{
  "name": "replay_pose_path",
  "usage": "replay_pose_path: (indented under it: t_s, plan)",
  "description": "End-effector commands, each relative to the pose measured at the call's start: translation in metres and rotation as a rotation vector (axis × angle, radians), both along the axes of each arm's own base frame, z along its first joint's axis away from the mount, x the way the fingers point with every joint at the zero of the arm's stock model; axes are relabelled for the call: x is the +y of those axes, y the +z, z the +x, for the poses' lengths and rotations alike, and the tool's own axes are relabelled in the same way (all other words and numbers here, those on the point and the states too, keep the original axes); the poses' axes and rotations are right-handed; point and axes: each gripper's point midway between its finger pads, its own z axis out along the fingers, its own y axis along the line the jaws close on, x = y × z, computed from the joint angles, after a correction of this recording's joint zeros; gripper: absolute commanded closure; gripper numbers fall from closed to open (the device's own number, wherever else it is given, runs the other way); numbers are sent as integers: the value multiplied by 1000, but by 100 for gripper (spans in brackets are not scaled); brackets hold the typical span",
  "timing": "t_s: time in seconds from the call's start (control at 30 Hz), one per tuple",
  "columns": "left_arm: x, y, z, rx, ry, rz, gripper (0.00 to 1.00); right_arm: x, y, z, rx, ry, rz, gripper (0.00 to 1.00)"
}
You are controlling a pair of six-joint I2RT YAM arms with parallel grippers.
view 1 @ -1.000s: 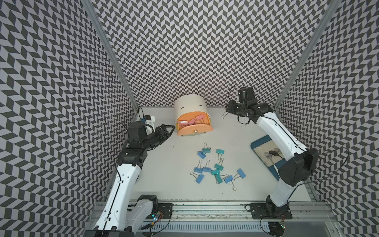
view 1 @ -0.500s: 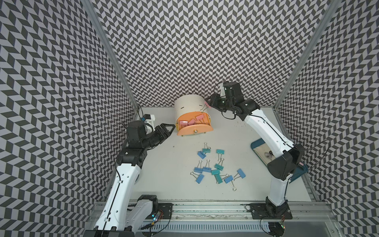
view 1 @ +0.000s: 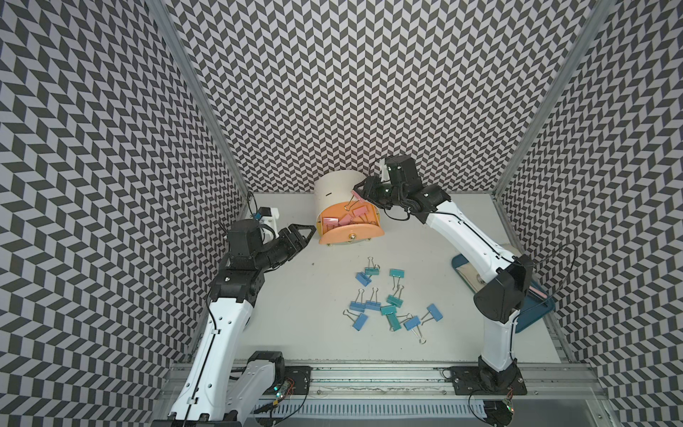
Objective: Put the binder clips in the drawer according to color
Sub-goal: Place the binder clip in the drawer.
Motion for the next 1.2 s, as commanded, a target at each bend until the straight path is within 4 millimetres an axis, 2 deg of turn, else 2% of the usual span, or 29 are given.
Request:
replay_pose_path:
  t_s: [0.0, 0.3, 0.53, 0.8, 0.97, 1.17]
  plan:
    - [0, 1, 0, -11, -9, -2, 35, 7, 5, 6, -36, 2, 31, 53]
    - [-1, 2, 2, -12, -9, -3, 35, 7, 0, 7, -33, 4, 16, 45]
    - [-1, 1, 2, -9, -9, -4, 35, 5, 6, 9, -50, -3, 21, 40]
    - [-1, 1, 2, -9, -9, -3, 35, 1, 15, 10, -77, 1, 19, 41]
    - [-1, 0, 2, -5, -9, -3, 35, -11, 26, 11, -123, 7, -20, 44]
    - [-1, -7, 6, 14, -10, 5, 35, -32, 31, 6, -180, 21, -119, 50]
